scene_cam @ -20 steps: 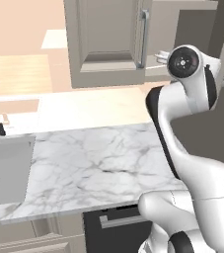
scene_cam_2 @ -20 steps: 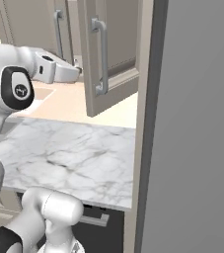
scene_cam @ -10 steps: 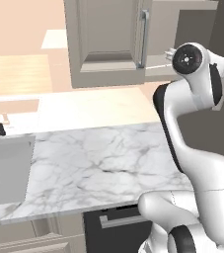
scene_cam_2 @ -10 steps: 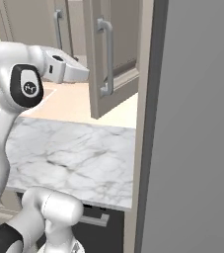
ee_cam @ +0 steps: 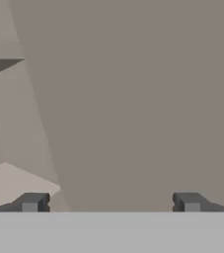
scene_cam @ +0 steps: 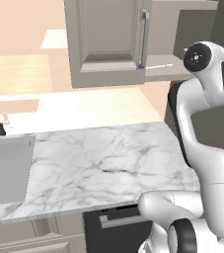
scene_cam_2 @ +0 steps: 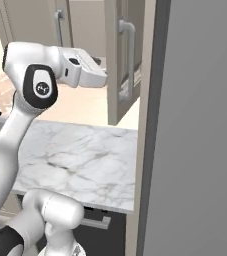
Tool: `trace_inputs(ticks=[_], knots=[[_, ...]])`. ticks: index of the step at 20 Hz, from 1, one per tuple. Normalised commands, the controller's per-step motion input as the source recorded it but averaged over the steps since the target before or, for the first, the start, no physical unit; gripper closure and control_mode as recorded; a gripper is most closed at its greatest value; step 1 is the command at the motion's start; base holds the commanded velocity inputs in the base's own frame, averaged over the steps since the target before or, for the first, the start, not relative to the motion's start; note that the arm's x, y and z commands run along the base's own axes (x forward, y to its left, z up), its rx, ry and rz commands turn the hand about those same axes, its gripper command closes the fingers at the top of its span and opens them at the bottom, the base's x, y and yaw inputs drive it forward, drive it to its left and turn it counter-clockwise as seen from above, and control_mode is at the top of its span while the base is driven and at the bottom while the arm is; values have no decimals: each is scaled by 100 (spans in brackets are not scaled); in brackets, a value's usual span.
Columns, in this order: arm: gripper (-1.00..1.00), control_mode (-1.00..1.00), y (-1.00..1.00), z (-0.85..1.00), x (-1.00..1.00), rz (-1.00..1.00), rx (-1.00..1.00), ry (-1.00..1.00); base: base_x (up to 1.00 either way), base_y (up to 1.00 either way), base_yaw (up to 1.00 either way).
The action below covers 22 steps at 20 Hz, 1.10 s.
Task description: Open the cabinet and move the ladle to the pot. Then close the cabinet.
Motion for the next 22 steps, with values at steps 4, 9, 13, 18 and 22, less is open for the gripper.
trace_inputs(ticks=[4, 9, 13, 18, 22], knots=[[-100, -100, -68, 0, 0, -18, 0, 0, 0, 0, 0], [-100, -100, -29, 1, -3, -10, 0, -1, 0, 0, 0], [-100, -100, 34, 15, -51, 2, 1, -4, 0, 0, 0], [-100, -100, 71, 16, -74, 26, 1, 0, 0, 0, 0], [-100, -100, 68, 10, -62, 35, 1, 0, 0, 0, 0]])
